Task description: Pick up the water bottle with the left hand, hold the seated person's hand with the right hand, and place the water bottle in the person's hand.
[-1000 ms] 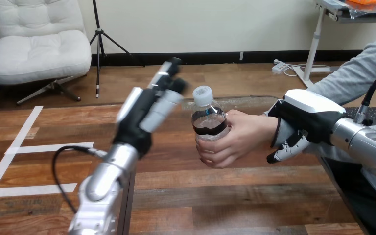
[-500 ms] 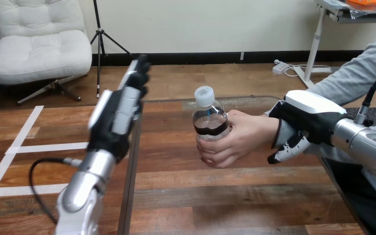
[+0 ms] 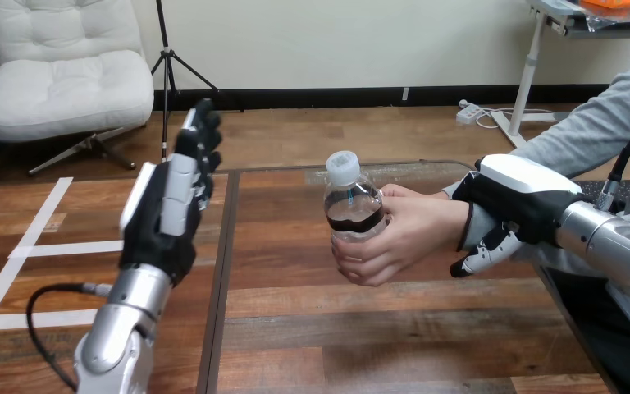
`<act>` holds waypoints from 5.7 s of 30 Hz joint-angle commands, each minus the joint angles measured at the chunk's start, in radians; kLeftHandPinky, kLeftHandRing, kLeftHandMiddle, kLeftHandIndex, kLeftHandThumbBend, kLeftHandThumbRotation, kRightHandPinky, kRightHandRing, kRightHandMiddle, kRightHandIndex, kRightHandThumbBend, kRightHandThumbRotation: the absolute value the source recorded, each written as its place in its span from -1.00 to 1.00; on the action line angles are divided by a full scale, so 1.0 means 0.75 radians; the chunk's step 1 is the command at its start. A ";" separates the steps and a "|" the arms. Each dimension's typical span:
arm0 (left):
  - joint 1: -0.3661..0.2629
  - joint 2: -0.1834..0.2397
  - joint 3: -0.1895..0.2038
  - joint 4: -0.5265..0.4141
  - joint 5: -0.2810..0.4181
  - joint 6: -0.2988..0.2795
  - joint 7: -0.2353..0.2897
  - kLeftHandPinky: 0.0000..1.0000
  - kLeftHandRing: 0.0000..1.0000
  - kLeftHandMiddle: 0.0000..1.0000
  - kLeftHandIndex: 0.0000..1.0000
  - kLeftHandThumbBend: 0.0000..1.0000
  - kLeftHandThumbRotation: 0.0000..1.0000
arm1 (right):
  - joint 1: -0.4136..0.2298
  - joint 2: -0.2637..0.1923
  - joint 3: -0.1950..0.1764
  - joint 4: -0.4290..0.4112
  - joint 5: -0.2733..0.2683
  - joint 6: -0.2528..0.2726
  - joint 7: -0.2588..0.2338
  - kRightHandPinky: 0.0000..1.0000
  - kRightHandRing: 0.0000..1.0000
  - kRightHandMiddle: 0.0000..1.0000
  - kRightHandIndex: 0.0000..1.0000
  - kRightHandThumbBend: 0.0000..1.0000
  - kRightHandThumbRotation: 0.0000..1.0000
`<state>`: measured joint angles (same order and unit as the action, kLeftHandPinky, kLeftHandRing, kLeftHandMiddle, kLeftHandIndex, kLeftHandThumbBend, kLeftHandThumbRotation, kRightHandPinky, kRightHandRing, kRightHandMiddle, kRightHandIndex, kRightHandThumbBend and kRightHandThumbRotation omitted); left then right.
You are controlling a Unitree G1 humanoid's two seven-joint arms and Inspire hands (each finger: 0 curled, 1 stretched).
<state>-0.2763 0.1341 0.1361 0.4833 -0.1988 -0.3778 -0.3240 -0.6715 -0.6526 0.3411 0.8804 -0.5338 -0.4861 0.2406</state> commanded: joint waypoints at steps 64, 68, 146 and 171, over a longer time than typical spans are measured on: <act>0.034 -0.007 0.069 -0.108 -0.057 -0.060 0.011 1.00 0.99 0.95 0.80 1.00 1.00 | -0.068 -0.015 -0.069 -0.135 0.070 0.029 0.126 0.32 0.52 0.54 0.51 1.00 0.49; 0.047 -0.009 0.069 -0.119 -0.055 -0.081 0.005 1.00 0.95 0.90 0.75 1.00 1.00 | -0.055 -0.017 -0.084 -0.151 0.107 0.032 0.136 0.37 0.51 0.53 0.51 1.00 0.58; 0.567 -0.036 -0.016 -0.770 -0.104 0.073 -0.004 0.95 0.88 0.85 0.78 0.50 0.97 | 0.899 0.551 -0.498 -1.311 1.431 0.514 0.127 1.00 0.90 0.87 0.88 0.99 1.00; 0.561 -0.079 -0.019 -0.806 -0.101 0.016 0.043 0.88 0.81 0.81 0.74 0.38 0.95 | 1.049 0.611 -0.495 -1.510 1.391 0.488 0.112 1.00 0.99 0.95 0.92 1.00 1.00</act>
<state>0.2218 0.0838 0.1345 -0.0368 -0.2679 -0.3295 -0.2974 0.1531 -0.2173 0.0002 -0.1496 0.5114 -0.0904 0.3304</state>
